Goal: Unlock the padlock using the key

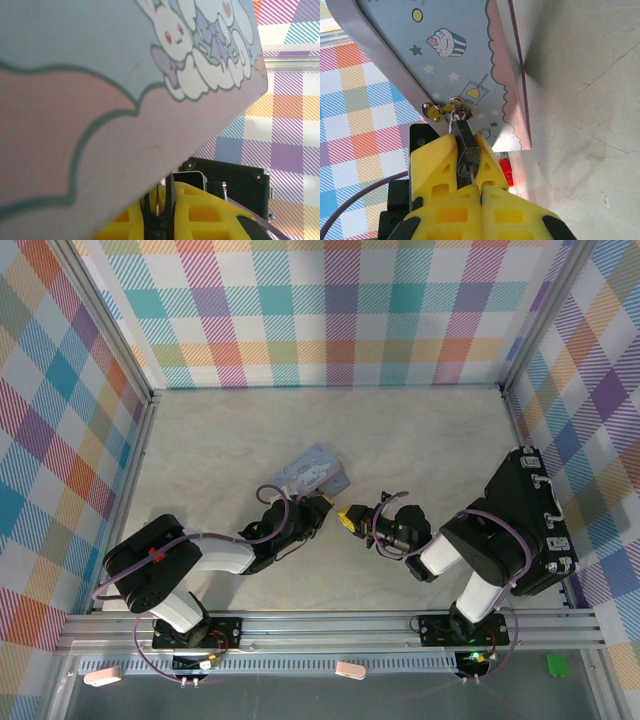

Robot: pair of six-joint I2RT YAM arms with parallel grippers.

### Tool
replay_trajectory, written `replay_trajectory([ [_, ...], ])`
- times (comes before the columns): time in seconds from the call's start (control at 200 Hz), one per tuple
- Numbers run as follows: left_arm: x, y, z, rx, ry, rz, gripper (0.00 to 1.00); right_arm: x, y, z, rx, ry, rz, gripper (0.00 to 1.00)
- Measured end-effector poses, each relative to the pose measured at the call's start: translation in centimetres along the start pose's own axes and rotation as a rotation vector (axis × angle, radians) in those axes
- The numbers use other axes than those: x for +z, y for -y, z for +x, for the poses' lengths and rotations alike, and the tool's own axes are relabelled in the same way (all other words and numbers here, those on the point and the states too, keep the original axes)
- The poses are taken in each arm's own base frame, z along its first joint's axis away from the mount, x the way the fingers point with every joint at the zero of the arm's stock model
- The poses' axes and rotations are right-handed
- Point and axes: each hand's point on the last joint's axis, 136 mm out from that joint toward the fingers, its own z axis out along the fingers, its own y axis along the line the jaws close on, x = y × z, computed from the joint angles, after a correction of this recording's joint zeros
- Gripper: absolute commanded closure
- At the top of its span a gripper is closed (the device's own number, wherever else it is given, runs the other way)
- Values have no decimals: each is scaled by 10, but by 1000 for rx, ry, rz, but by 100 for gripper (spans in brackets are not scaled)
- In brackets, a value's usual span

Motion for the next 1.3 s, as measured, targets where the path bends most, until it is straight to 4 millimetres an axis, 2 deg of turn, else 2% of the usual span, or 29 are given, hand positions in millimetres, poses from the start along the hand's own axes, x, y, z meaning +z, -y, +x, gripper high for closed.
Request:
replay_trajectory([
  [0.595, 4, 18, -9, -11, 45, 28, 100, 5, -16, -6, -13, 2, -43, 100],
  [0.945, 3, 32, -20, -24, 105, 59, 100, 14, -33, -10, -45, -15, -80, 100],
  [1.3, 3, 33, -22, -24, 117, 60, 100, 15, -32, -16, -70, -29, -85, 100],
])
